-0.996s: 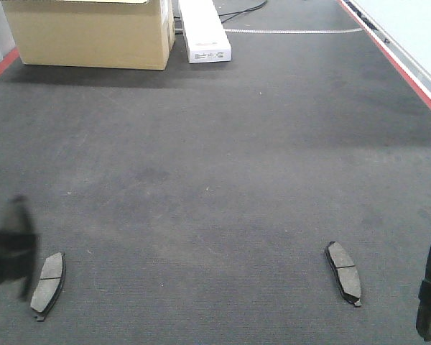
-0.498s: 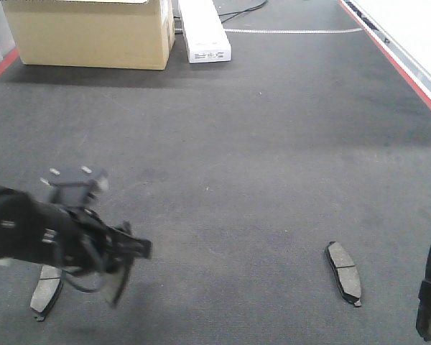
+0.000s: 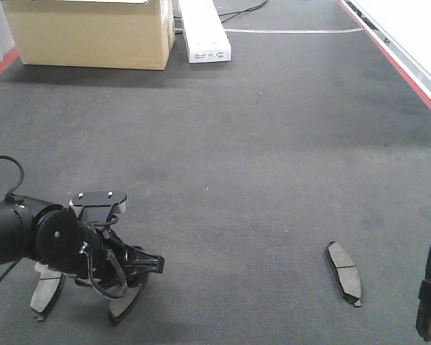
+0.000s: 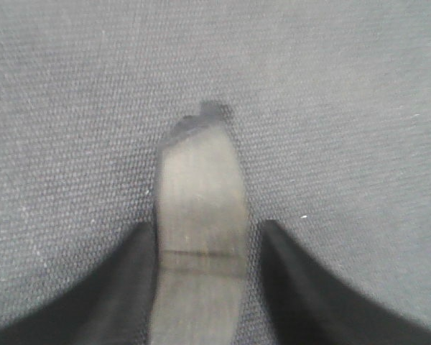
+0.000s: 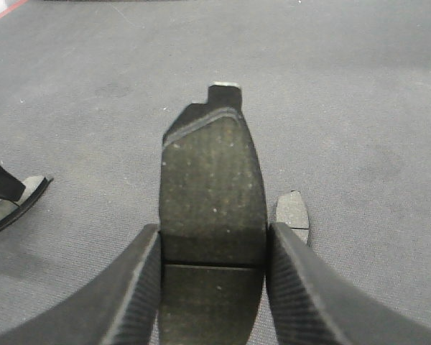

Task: Move and align brake pads A on conveyor
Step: 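Lower the left gripper and release its brake pad beside the nearer pad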

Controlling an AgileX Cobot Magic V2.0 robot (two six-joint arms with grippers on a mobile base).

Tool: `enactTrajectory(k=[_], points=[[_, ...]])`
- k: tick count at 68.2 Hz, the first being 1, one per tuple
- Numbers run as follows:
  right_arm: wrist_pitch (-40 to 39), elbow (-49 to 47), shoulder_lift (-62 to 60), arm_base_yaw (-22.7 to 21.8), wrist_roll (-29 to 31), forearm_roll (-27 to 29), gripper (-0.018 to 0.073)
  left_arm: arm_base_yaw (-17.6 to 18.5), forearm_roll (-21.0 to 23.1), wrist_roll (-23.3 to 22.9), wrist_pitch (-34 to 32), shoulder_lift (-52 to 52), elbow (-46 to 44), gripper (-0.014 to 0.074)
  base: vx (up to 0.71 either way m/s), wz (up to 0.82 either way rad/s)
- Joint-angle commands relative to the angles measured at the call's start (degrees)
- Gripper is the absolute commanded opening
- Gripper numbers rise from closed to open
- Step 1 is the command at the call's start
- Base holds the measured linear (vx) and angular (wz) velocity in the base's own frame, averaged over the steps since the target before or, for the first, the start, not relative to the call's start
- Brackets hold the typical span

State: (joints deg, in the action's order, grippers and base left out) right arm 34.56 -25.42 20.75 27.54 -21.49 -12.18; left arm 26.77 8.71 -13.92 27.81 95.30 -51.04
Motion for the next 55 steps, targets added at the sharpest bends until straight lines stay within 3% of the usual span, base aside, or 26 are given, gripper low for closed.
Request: enactTrajectory(k=[1,20,42,55], points=[[-5.24,-1.83,0.30,-0.07,0.44,-1.24,-0.0004,0.55,0.50,-0.58,-0.19,-2.93,-3.12,0.0491,0.00,0.00],[-5.24,-1.83,0.30,-0.07,0.44,-1.24,-0.0004,0.66,-1.65,0.99,3.09,-16.00,-4.43,0.0457,0.00,0.00],[-5.24,-1.83,0.30,-0.07,0.44,-1.24,-0.0004,0.66,-7.52,1.05,15.47,-40.34,-4.38,0.0383,0.00,0.00],[-5.24,-1.83,0.30,-0.07,0.44,-1.24,-0.0004,0.66,-9.05,1.10,15.42,-56.86,-0.15,0.0376,0.00,0.00]])
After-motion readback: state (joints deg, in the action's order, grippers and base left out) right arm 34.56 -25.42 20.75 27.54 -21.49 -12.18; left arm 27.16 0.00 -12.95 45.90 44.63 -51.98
